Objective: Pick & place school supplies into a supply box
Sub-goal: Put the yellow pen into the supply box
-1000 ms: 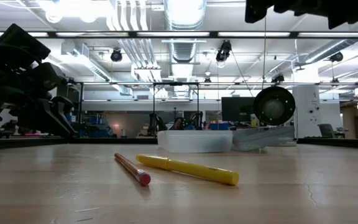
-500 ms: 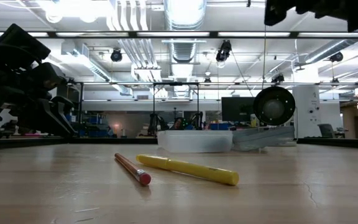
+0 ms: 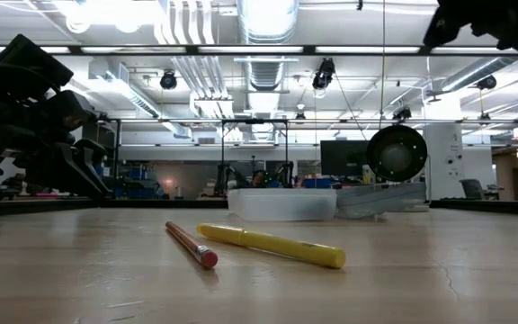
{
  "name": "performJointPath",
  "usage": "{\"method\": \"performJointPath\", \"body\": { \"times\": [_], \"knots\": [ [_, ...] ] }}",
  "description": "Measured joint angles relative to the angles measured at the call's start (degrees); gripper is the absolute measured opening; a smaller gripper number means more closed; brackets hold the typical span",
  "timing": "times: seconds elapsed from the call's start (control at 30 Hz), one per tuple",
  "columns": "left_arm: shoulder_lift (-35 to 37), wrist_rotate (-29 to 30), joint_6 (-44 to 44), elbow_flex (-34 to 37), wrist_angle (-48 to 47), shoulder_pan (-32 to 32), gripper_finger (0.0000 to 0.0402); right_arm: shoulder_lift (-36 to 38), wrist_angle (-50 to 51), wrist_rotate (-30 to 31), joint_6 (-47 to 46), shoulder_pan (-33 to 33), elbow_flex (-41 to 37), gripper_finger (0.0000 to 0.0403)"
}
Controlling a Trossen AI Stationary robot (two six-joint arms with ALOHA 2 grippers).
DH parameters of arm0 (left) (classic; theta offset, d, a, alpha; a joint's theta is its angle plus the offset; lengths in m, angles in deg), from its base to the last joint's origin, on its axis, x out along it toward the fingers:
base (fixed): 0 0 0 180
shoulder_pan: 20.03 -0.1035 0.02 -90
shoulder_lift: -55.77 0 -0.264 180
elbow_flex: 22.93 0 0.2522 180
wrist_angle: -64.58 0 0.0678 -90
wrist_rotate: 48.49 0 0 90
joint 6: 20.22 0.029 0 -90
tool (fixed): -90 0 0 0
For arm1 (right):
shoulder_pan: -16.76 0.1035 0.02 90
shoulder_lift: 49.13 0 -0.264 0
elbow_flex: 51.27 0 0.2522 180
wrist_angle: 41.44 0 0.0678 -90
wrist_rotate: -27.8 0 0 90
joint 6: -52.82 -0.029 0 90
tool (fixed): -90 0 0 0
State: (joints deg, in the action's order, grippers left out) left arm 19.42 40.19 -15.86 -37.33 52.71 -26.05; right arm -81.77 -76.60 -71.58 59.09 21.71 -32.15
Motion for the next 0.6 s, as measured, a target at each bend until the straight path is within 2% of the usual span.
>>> {"method": "performJointPath", "body": {
  "times": [0.23, 0.6],
  "knots": [
    [0.0, 0.0, 0.0, 0.0, 0.0, 0.0, 0.0066, 9.7, 1.7, 6.5, -2.1, 0.0, -4.9, 0.0084],
    [0.0, 0.0, 0.0, 0.0, 0.0, 0.0, 0.0067, 20.3, 9.9, 6.5, -5.1, 0.0, -4.8, 0.0075]
  ]
}}
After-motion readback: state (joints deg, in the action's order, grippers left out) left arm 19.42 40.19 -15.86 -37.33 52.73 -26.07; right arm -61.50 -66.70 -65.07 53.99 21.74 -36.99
